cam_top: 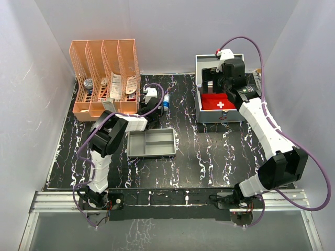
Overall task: Organize the medicine kit
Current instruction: Pick up the pill bottle at the center of the board, then place the pill bottle in the medicine box compartment.
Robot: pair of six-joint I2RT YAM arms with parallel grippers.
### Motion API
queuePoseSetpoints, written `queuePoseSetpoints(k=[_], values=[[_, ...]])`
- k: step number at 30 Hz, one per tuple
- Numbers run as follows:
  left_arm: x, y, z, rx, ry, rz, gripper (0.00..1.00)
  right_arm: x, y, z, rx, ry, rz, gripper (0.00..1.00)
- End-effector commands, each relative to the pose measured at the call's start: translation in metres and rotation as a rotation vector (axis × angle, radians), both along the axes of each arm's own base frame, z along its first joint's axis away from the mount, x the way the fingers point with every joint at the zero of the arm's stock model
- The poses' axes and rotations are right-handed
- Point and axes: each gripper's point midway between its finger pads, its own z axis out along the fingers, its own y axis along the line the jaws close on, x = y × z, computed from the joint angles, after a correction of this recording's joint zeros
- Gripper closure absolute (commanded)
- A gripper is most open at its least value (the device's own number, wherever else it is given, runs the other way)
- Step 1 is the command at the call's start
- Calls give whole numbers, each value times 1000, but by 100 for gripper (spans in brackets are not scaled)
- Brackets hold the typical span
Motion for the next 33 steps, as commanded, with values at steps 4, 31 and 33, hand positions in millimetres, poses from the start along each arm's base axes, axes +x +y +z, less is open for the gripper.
queuePoseSetpoints(k=[4,31,33], values=[[11,9,11,30,-68,31,80,5,3,33,46,-81,1,2],[-197,-6,126,181,665,-1279,100,-9,-7,81,147,-272,-33,2],[-200,-3,124,198,721,-1311,100,-11,-7,83,151,-264,-31,2]])
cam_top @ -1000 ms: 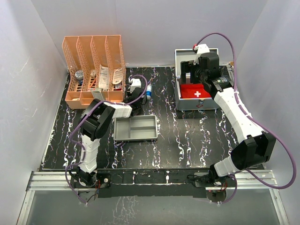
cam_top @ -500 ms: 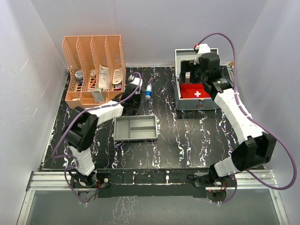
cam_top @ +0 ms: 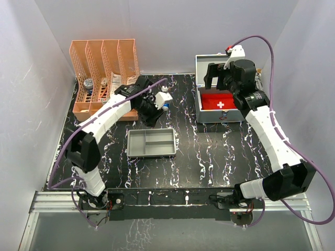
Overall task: Organize the medicine kit
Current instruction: Place the pill bottle in the medicine box compartment.
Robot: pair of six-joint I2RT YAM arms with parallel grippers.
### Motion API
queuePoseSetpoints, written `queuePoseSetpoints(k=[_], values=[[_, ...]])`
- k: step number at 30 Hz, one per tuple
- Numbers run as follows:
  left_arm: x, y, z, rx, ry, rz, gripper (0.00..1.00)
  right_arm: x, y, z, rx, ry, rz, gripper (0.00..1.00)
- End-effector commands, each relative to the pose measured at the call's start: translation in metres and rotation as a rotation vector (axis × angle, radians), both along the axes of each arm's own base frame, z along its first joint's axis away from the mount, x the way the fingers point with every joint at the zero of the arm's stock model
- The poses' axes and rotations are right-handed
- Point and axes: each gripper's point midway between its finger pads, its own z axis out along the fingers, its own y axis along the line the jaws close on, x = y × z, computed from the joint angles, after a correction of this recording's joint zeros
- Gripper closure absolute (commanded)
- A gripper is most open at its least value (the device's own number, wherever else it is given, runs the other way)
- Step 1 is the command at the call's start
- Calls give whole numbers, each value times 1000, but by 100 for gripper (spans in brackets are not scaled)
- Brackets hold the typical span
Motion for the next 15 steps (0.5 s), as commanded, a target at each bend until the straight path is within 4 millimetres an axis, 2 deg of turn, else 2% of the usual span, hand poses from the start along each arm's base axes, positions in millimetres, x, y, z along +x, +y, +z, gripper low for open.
queuePoseSetpoints(k=[1,9,15], values=[[-44,15,-7,92,220,-199,100,-5,-6,38,46,-97,-24,2],[-42,16,-28,227,286,-296,100,-20,-11,49,64,-112,-39,2],[-44,13,-37,328,293,-348,100,-32,-20,53,61,-127,-68,2]])
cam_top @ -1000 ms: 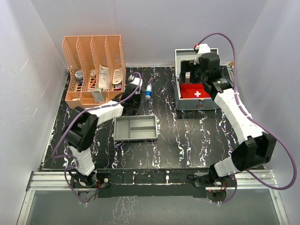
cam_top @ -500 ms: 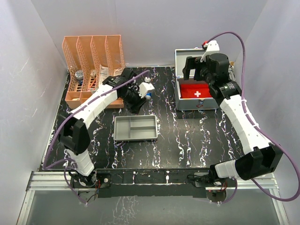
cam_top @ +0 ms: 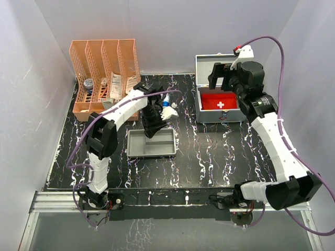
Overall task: Organize the medicine kit
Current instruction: Place the pill bottle in the medicine box compartment.
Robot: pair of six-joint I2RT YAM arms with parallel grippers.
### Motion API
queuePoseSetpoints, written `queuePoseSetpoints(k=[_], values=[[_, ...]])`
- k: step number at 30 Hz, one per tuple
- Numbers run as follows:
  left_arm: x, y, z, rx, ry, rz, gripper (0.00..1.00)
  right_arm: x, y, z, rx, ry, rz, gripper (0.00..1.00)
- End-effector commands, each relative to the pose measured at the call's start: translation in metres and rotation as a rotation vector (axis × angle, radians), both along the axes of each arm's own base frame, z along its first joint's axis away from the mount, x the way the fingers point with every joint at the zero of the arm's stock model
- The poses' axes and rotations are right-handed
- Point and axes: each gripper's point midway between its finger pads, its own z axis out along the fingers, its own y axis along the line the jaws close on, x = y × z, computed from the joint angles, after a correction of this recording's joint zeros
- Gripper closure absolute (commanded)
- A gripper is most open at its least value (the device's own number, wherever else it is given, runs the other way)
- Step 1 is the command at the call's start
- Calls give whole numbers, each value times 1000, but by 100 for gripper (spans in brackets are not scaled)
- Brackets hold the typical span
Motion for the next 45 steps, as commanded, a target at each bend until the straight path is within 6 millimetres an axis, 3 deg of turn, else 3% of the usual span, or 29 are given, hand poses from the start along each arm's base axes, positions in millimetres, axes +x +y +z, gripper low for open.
queuePoseSetpoints(k=[1,15,32,45], values=[[-9,1,14,61,-18,-83,100,-12,-11,29,24,-90,-42,2],[14,12,-18,239,-146,-231,100,-24,-23,31,36,-103,-81,1],[7,1,-25,293,-120,-338,100,-41,-33,25,54,-106,-123,2],[16,-3,-30,360,-80,-366,100,-55,-39,20,73,-111,-148,2]])
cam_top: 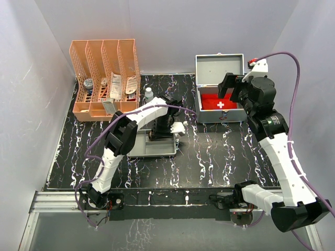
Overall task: Organize the medicine kit
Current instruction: Place the pill bottle in the medicine box compartment.
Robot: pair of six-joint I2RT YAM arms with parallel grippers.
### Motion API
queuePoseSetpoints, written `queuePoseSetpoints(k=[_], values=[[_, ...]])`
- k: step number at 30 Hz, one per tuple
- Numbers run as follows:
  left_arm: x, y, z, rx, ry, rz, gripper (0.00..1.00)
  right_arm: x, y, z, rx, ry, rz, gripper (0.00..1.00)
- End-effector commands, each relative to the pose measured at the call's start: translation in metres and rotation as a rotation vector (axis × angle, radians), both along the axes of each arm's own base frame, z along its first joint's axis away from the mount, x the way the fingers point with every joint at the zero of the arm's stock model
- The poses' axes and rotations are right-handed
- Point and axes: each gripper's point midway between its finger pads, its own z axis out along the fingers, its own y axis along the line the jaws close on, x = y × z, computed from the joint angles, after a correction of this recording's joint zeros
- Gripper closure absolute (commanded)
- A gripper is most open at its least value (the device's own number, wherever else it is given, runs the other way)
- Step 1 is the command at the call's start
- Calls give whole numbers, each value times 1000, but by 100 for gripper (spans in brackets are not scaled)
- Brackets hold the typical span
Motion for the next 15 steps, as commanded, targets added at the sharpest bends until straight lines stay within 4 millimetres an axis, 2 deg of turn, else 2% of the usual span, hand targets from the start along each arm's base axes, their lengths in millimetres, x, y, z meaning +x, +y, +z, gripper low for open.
queuePoseSetpoints(k=[1,6,9,13,15], values=[[2,4,23,27,-11,-22,99,-5,-7,16,28,-62,-34,2],[5,2,28,18,-22,-20,68,-6,-7,15,33,-66,-35,2],[3,1,31,14,-17,-17,54,-5,-6,16,36,-69,-33,2],[-3,2,33,12,4,-8,43,-4,-5,16,40,-70,-29,2],[-7,1,34,9,11,-1,42,-3,-4,16,41,-70,-28,2]])
